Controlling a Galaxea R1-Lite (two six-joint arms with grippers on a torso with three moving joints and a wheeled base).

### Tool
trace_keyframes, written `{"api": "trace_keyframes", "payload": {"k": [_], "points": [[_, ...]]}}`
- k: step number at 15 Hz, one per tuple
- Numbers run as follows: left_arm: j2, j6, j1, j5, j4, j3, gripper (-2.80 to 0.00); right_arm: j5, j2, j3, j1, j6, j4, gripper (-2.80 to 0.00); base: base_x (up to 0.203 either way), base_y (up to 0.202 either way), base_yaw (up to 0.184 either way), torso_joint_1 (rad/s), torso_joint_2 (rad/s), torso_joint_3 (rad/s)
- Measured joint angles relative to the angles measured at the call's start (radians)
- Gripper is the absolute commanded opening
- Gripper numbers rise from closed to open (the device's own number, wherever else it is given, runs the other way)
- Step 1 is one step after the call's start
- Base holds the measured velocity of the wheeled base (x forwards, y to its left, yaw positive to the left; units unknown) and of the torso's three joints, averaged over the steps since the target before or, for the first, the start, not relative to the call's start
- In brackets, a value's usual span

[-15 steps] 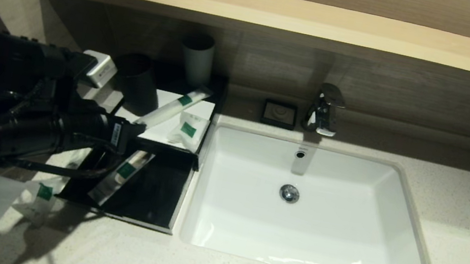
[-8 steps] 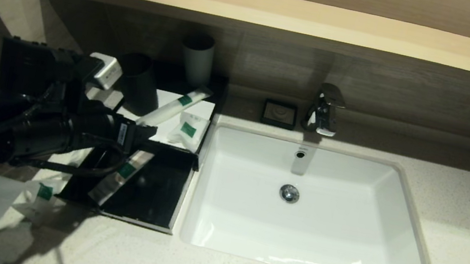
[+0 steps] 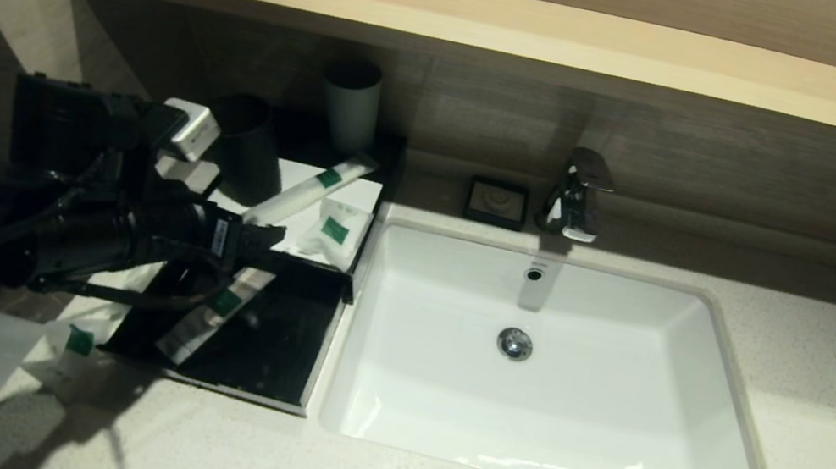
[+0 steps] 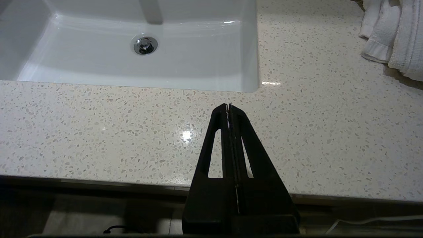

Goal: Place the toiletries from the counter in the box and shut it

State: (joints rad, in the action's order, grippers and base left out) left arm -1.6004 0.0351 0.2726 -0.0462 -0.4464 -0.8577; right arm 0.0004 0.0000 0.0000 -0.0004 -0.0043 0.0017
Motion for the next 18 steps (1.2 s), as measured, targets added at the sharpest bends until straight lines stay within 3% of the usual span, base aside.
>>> {"api": "trace_keyframes", "payload": {"k": [18], "points": [[-0.076,-0.002,-0.007,-0.004,-0.084,0.004,0.00,0.000,0.000,0.000,0.000,0.000,0.000,-2.80,0.000,0.000,0.000,0.000,0.00,0.000]]}}
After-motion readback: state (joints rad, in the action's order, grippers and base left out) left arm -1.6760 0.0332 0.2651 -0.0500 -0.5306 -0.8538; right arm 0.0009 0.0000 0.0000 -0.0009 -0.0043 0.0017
